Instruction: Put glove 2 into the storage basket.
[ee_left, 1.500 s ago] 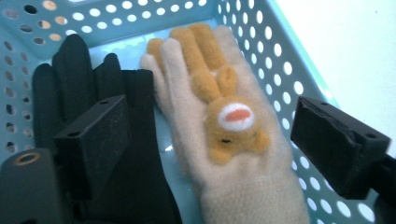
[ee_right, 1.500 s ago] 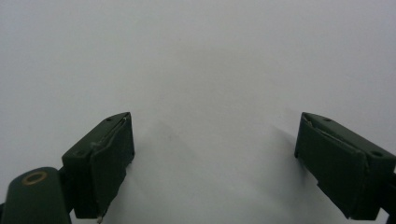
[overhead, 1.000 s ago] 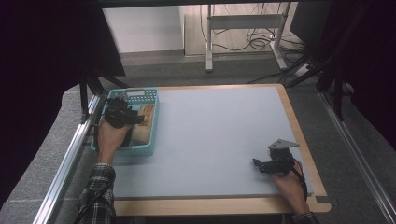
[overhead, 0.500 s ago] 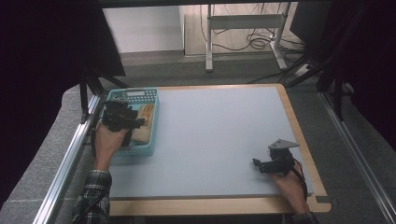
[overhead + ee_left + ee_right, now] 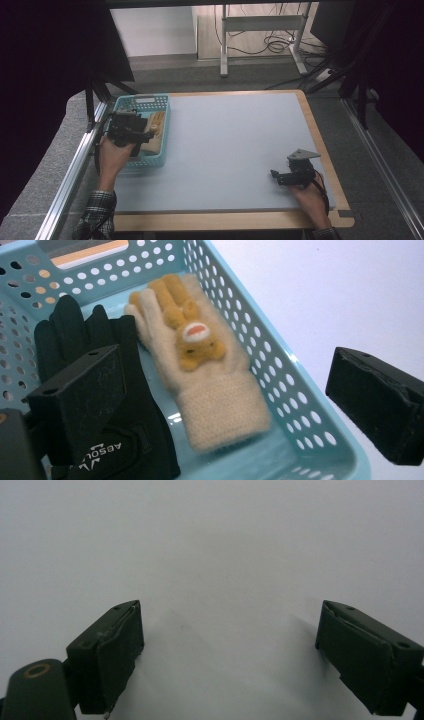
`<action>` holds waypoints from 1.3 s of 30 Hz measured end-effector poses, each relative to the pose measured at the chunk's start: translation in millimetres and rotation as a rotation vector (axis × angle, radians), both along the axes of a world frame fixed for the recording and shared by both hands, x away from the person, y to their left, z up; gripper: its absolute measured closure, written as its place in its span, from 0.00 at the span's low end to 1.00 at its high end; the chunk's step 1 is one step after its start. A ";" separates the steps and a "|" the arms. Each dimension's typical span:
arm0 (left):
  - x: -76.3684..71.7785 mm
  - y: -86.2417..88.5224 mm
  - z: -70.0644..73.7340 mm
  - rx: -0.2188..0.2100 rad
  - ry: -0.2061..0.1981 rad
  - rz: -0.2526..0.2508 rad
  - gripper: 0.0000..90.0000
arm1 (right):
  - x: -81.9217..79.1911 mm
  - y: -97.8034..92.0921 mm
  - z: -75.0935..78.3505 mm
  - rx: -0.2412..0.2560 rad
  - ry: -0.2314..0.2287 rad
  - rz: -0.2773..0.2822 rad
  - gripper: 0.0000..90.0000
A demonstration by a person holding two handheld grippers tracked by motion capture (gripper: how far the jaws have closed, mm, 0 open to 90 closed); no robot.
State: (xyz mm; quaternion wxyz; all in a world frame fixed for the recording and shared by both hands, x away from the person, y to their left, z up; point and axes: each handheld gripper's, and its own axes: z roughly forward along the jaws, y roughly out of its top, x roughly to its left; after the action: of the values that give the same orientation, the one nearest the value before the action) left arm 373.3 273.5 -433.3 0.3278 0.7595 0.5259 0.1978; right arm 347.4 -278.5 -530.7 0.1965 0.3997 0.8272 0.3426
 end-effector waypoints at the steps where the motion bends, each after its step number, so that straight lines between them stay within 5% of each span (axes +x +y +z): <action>1: -1.3 0.0 0.0 0.000 -0.002 -0.002 0.04 | 0.0 0.0 0.0 0.000 0.000 0.000 0.13; 39: -43.7 -23.5 0.7 -0.034 -0.061 -0.101 0.04 | 0.0 0.1 0.0 -0.001 -0.001 0.000 0.13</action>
State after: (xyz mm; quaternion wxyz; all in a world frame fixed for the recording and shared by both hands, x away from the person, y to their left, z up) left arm 329.6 250.0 -432.6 0.3661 0.7731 0.4797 0.1952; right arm 347.3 -278.4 -530.7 0.1971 0.3995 0.8273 0.3423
